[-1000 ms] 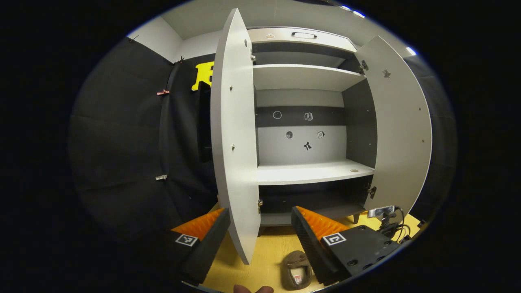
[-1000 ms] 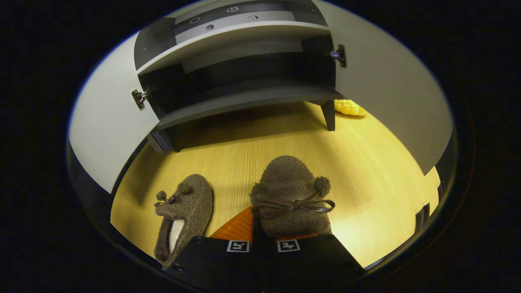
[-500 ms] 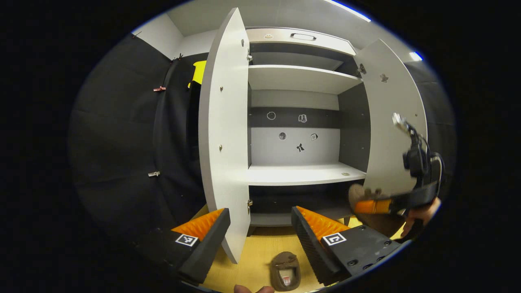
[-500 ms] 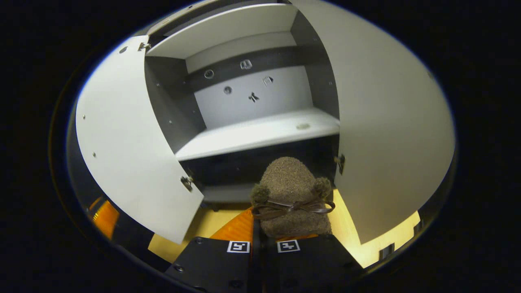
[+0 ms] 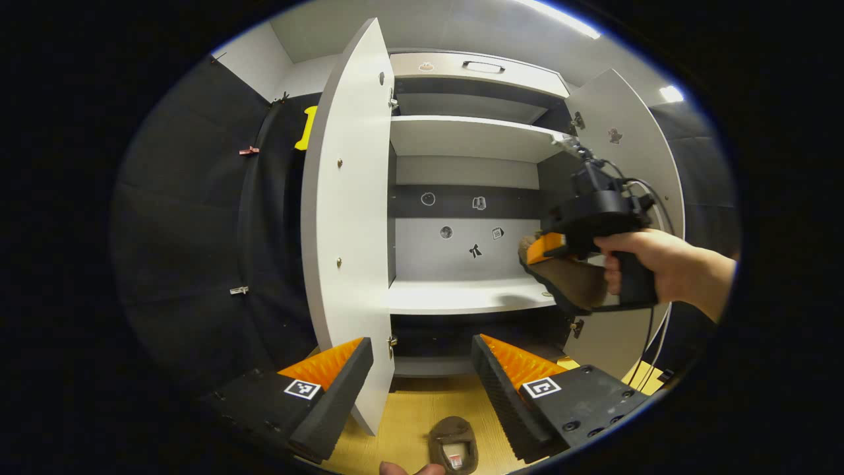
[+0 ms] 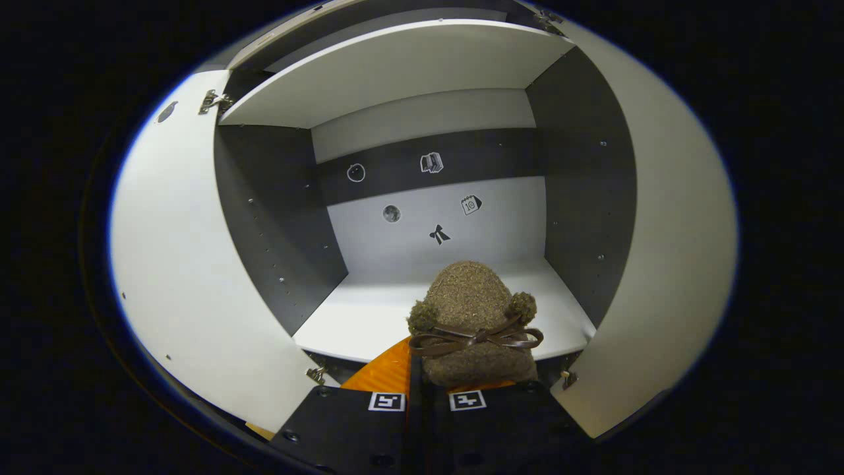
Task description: Grab one shoe with the right hand and put it into the shoe cabinet, grab the other shoe with the left hand and put it into the shoe cabinet; then close the right door with the right hand and the left door with the left hand.
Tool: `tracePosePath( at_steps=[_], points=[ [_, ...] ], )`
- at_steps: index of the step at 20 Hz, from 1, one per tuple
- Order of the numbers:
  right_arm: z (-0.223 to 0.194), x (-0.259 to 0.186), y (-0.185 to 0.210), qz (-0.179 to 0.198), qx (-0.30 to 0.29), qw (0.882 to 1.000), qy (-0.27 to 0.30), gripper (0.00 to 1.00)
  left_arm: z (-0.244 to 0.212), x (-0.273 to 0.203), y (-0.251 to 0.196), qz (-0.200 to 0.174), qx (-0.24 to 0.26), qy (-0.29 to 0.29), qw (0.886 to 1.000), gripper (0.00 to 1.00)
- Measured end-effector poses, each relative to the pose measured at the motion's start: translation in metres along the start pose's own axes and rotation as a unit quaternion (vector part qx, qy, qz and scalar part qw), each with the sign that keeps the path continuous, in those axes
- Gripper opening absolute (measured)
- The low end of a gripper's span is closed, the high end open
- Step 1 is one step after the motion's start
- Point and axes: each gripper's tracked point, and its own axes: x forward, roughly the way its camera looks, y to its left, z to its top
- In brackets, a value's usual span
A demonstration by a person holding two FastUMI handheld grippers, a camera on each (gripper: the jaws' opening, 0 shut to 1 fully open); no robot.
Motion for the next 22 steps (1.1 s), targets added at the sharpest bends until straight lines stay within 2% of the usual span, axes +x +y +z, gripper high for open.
tracePosePath(
  at_steps=[4, 10, 15, 19, 22],
  points=[
    [0.017, 0.064, -0.017, -0.020, 0.009, 1.000, -0.006, 0.10, 0.000, 0.004, -0.004, -0.003, 0.002, -0.001, 1.000, 0.95],
    [0.038, 0.141, -0.049, -0.054, -0.011, 0.998, -0.032, 0.10, -0.010, 0.010, -0.005, 0.002, -0.008, 0.008, 1.000, 0.95],
    [0.020, 0.178, -0.066, -0.070, -0.012, 0.997, -0.008, 0.09, -0.023, 0.014, 0.002, 0.013, -0.006, 0.025, 1.000, 0.95],
    [0.008, 0.189, -0.068, -0.078, -0.019, 0.997, 0.007, 0.10, -0.026, 0.017, 0.006, 0.018, -0.010, 0.030, 0.999, 0.95],
    [-0.003, 0.193, -0.066, -0.075, -0.005, 0.997, 0.028, 0.15, -0.025, 0.019, 0.007, 0.020, -0.008, 0.029, 0.999, 0.95]
  ],
)
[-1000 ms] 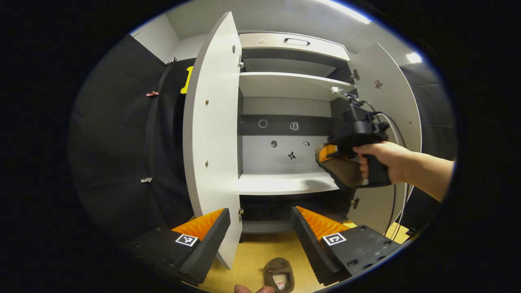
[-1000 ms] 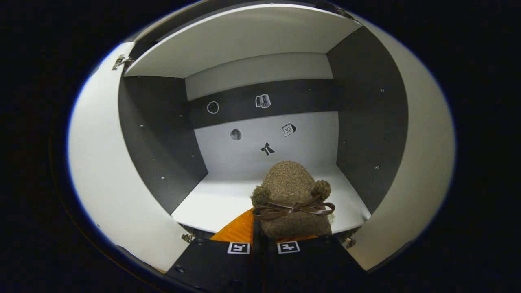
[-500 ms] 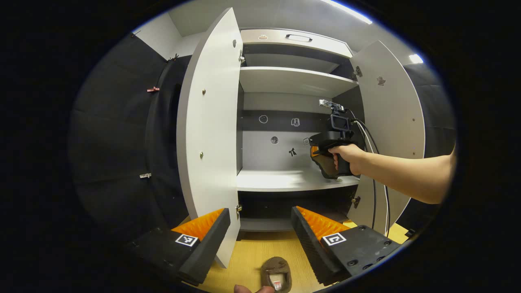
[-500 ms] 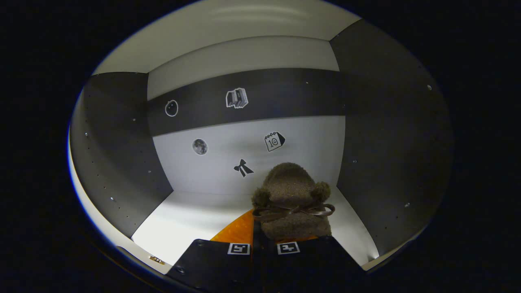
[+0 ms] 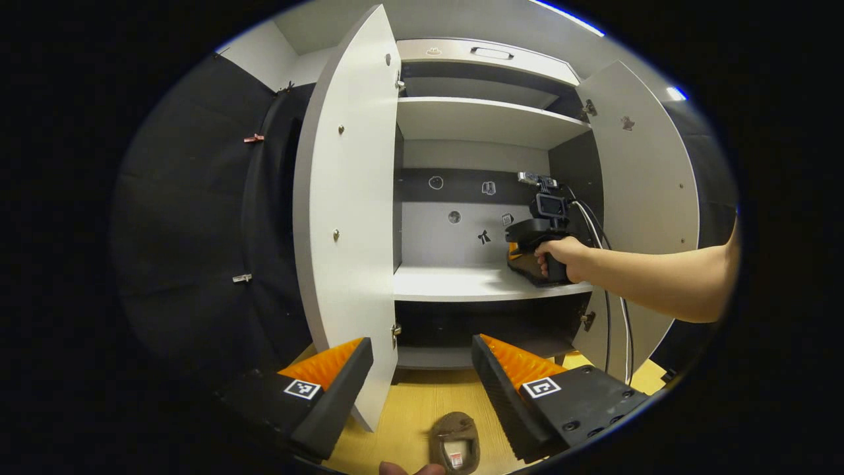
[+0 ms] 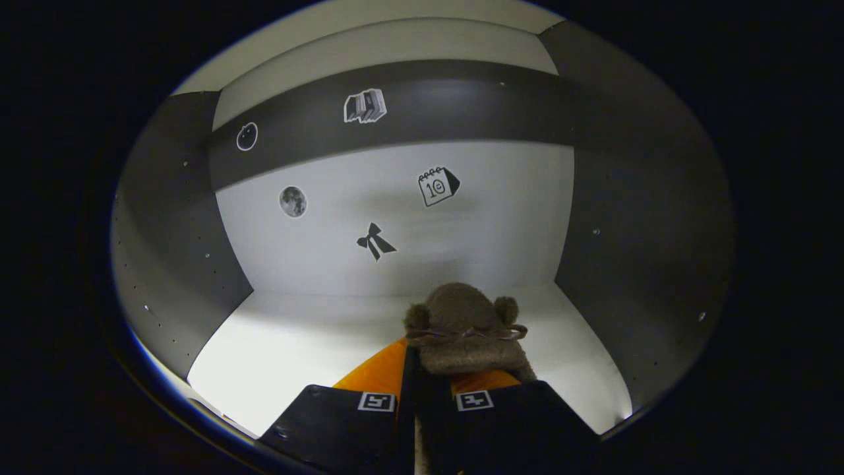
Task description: Grab one shoe with the right hand and put it into the shoe cabinet, grab the other shoe with the left hand and put it into the shoe cabinet; then close the right door with the right hand and the left door with the left hand.
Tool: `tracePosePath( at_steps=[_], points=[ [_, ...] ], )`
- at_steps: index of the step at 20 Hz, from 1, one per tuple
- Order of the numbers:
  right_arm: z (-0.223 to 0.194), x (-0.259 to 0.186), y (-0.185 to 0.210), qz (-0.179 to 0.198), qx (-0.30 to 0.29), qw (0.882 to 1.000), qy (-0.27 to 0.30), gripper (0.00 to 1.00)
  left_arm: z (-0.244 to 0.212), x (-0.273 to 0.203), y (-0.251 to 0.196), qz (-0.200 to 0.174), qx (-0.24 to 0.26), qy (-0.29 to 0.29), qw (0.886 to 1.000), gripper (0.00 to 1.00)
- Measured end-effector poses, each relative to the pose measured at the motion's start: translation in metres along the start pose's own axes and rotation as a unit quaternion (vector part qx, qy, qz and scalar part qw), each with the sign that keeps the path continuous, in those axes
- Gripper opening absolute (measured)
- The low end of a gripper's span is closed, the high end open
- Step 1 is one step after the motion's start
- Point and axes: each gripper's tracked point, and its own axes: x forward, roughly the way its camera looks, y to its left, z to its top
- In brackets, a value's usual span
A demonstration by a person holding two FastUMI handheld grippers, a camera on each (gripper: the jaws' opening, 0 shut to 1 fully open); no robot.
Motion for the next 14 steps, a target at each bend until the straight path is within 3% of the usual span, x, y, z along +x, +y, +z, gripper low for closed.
tracePosePath(
  at_steps=[3, 5, 6, 12, 14],
  points=[
    [0.002, -0.005, 0.006, 0.010, 0.007, 1.000, -0.001, 0.27, 0.001, 0.000, 0.001, 0.000, -0.002, 0.000, 1.000, 0.95],
    [0.003, -0.012, 0.011, 0.024, 0.009, 1.000, 0.001, 0.48, 0.000, -0.002, 0.000, -0.001, -0.002, 0.000, 1.000, 0.95],
    [0.005, -0.017, 0.011, 0.028, 0.009, 1.000, -0.001, 0.65, 0.000, -0.002, 0.000, -0.001, 0.000, 0.000, 1.000, 0.95],
    [0.008, -0.049, 0.017, 0.044, 0.015, 0.999, -0.005, 0.84, 0.001, -0.009, -0.002, -0.005, 0.004, -0.003, 1.000, 0.95],
    [0.005, -0.064, 0.018, 0.049, 0.013, 0.999, -0.003, 0.86, -0.001, -0.012, -0.004, -0.007, 0.002, -0.003, 1.000, 0.95]
  ],
)
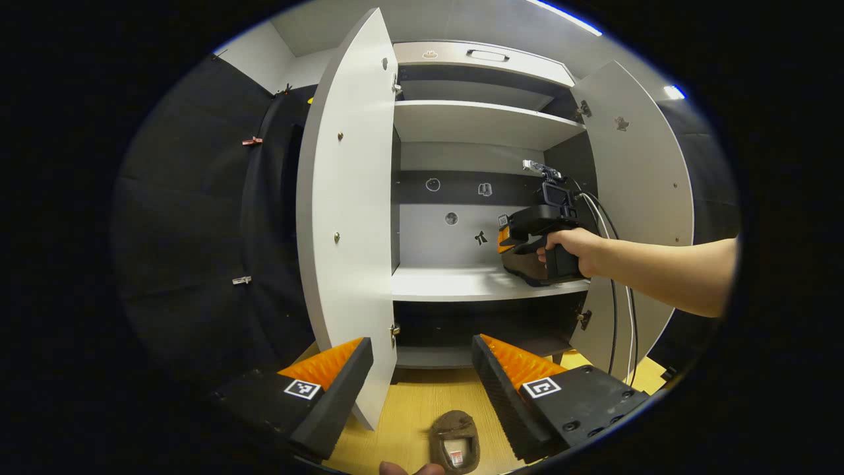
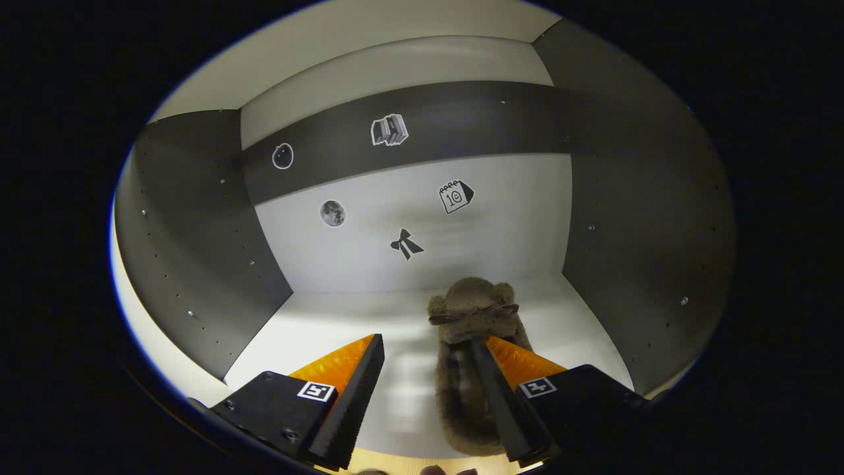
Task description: Grab one shoe with the right hand and put it into the shoe cabinet, grab the other shoe with the left hand and put it into the shoe cabinet; then close the right door with the right hand and the left door with the left hand.
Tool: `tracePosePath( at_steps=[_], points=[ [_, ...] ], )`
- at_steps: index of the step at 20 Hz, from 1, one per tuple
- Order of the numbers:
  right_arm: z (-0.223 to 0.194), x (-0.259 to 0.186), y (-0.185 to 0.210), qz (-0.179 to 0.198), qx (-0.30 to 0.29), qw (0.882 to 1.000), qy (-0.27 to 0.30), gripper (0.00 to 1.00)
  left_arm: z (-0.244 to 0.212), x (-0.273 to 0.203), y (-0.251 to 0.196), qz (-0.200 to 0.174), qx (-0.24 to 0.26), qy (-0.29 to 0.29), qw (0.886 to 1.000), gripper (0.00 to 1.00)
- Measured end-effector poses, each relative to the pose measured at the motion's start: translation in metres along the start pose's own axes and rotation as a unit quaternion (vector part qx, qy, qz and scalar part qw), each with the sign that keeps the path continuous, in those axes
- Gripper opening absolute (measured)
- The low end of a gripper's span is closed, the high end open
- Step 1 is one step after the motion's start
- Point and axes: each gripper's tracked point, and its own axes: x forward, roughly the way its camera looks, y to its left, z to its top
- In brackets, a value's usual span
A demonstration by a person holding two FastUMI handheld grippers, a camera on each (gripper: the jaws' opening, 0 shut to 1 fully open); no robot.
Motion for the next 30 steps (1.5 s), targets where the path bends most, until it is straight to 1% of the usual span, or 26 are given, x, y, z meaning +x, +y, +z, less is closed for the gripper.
tracePosePath(
  at_steps=[2, 4, 8, 12, 16, 19, 21, 23, 25, 26, 28, 30],
  points=[
    [0.002, -0.015, -0.001, 0.001, -0.009, 1.000, -0.009, 0.89, -0.003, -0.003, -0.004, -0.004, -0.001, 0.002, 1.000, 0.95],
    [0.010, -0.034, -0.001, 0.002, -0.020, 0.999, -0.033, 0.91, -0.007, -0.005, -0.008, -0.008, 0.001, 0.002, 1.000, 0.95],
    [0.036, -0.092, 0.010, 0.012, -0.046, 0.993, -0.110, 0.92, -0.027, -0.010, -0.012, -0.012, 0.007, 0.016, 1.000, 0.95],
    [0.042, -0.166, 0.024, 0.018, -0.071, 0.981, -0.178, 0.96, -0.066, -0.013, -0.010, -0.011, 0.014, 0.047, 0.999, 0.95],
    [0.038, -0.235, 0.030, 0.028, -0.082, 0.973, -0.214, 0.96, -0.126, -0.019, -0.013, -0.028, 0.034, 0.103, 0.994, 0.96],
    [0.039, -0.280, 0.014, 0.019, -0.073, 0.970, -0.231, 0.96, -0.174, -0.018, -0.017, -0.045, 0.046, 0.145, 0.987, 0.96],
    [0.038, -0.304, 0.001, 0.014, -0.067, 0.969, -0.237, 0.96, -0.207, -0.014, -0.022, -0.067, 0.063, 0.175, 0.980, 0.96],
    [0.036, -0.325, -0.018, -0.001, -0.064, 0.967, -0.245, 0.96, -0.238, -0.006, -0.030, -0.085, 0.067, 0.196, 0.975, 0.95],
    [0.028, -0.342, -0.036, -0.015, -0.061, 0.968, -0.242, 0.96, -0.263, 0.007, -0.034, -0.094, 0.056, 0.218, 0.970, 0.89],
    [0.026, -0.350, -0.044, -0.021, -0.059, 0.969, -0.241, 0.96, -0.275, 0.014, -0.035, -0.093, 0.052, 0.230, 0.967, 0.87],
    [0.028, -0.366, -0.062, -0.035, -0.061, 0.967, -0.244, 0.96, -0.296, 0.029, -0.034, -0.081, 0.049, 0.251, 0.963, 0.86],
    [0.029, -0.380, -0.078, -0.047, -0.067, 0.966, -0.243, 0.96, -0.317, 0.044, -0.027, -0.065, 0.062, 0.267, 0.959, 0.85]
  ],
)
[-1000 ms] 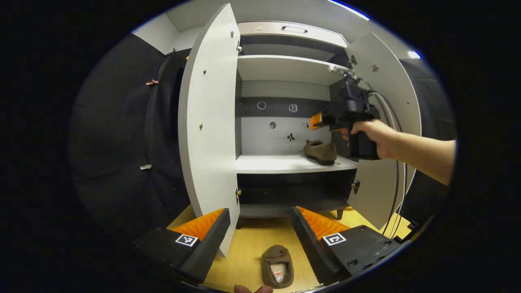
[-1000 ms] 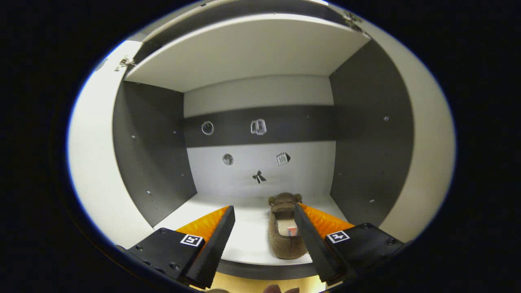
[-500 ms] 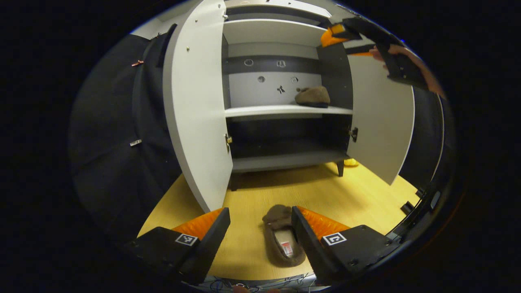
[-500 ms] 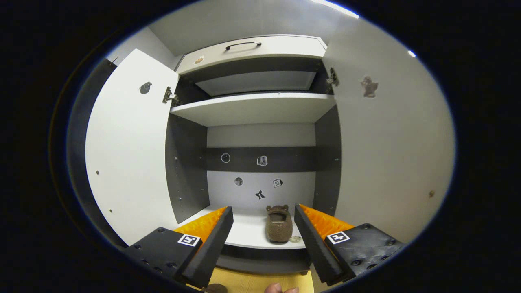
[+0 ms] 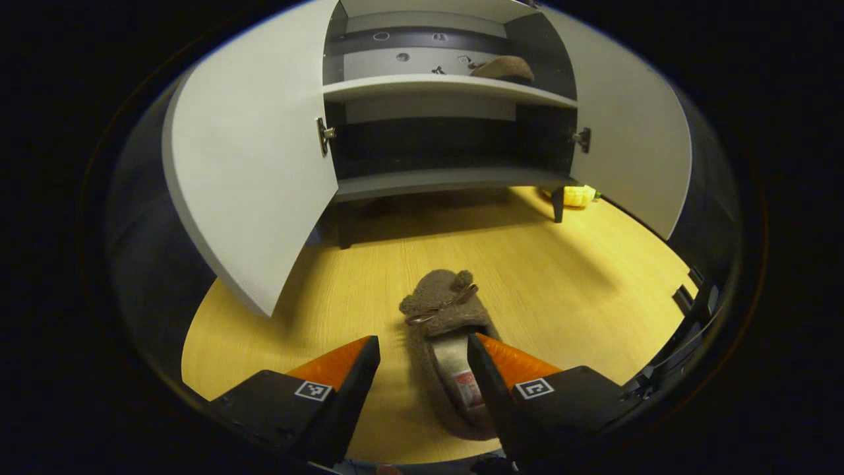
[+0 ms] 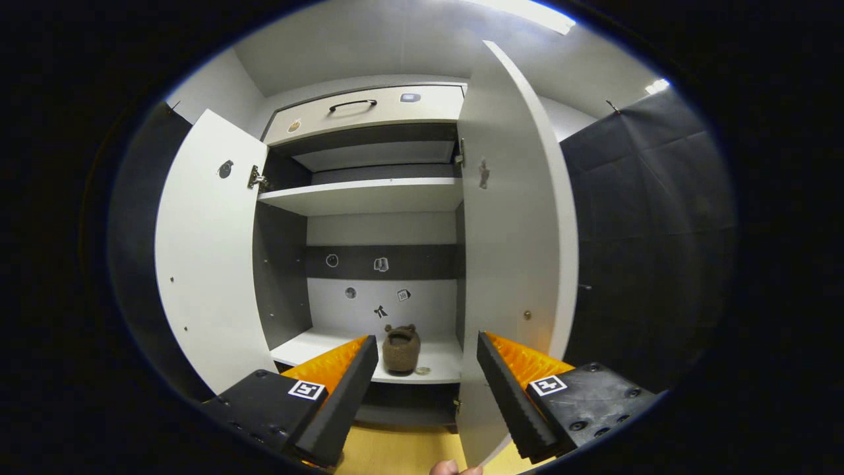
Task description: Grab one shoe with the right hand and put it into the shoe cabinet, grab the other shoe with the left hand and put it into the shoe cabinet; then close the right door with the right hand and the left door with the left hand.
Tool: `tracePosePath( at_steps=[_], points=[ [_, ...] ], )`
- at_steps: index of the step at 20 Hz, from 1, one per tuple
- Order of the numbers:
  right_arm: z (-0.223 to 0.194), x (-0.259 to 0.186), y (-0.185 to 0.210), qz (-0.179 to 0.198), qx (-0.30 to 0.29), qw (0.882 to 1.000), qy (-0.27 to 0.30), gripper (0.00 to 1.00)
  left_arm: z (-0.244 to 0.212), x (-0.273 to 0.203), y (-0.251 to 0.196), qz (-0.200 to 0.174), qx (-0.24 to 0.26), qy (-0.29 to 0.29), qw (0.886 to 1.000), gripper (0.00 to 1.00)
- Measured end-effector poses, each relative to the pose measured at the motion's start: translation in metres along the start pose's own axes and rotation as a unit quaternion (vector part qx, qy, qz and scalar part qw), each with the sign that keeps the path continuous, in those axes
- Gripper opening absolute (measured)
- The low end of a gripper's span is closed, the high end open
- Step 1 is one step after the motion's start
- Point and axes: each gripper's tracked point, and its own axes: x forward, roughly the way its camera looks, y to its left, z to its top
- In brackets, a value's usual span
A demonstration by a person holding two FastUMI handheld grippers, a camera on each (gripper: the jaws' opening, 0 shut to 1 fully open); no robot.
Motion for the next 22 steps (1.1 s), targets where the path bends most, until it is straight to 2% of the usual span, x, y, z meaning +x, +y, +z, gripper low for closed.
tracePosePath(
  at_steps=[1, 2, 3, 4, 6, 9, 10, 12, 17, 18, 19, 22],
  points=[
    [0.003, -0.004, -0.008, -0.004, -0.004, 1.000, 0.000, 0.96, -0.006, 0.011, 0.003, 0.007, 0.006, 0.008, 1.000, 0.85],
    [0.006, -0.013, -0.008, 0.001, -0.001, 1.000, 0.001, 0.96, -0.008, 0.021, 0.005, 0.013, 0.010, 0.015, 1.000, 0.80],
    [0.007, -0.013, -0.011, 0.004, 0.001, 1.000, 0.003, 0.95, -0.011, 0.031, 0.004, 0.012, 0.008, 0.017, 1.000, 0.74],
    [0.007, -0.017, -0.013, 0.006, -0.003, 1.000, 0.003, 0.95, -0.011, 0.038, 0.000, 0.006, 0.001, 0.017, 1.000, 0.61],
    [0.008, -0.021, -0.016, 0.002, -0.013, 1.000, 0.002, 0.96, -0.007, 0.049, -0.008, -0.008, -0.013, 0.007, 1.000, 0.51],
    [0.010, -0.032, -0.010, 0.009, 0.012, 1.000, 0.007, 0.96, -0.005, 0.060, 0.001, 0.015, -0.018, 0.003, 1.000, 0.38],
    [0.009, -0.033, -0.012, 0.007, 0.016, 1.000, 0.009, 0.96, -0.005, 0.061, 0.003, 0.022, -0.025, 0.004, 0.999, 0.24],
    [0.009, -0.035, -0.016, 0.006, 0.023, 1.000, 0.013, 0.96, -0.003, 0.062, 0.003, 0.017, -0.029, 0.009, 0.999, 0.12],
    [0.009, -0.041, -0.032, -0.004, 0.043, 0.999, 0.020, 0.96, 0.010, 0.046, 0.009, 0.035, -0.014, 0.029, 0.999, 0.06],
    [0.009, -0.043, -0.035, -0.006, 0.044, 0.999, 0.022, 1.00, 0.019, 0.039, 0.008, 0.036, -0.020, 0.029, 0.999, 0.06],
    [0.008, -0.044, -0.039, -0.007, 0.046, 0.999, 0.025, 0.96, 0.029, 0.030, 0.008, 0.038, -0.023, 0.029, 0.999, 0.06],
    [0.007, -0.044, -0.049, -0.009, 0.045, 0.998, 0.032, 0.96, 0.070, -0.001, 0.010, 0.049, -0.023, 0.019, 0.998, 0.06]
  ],
)
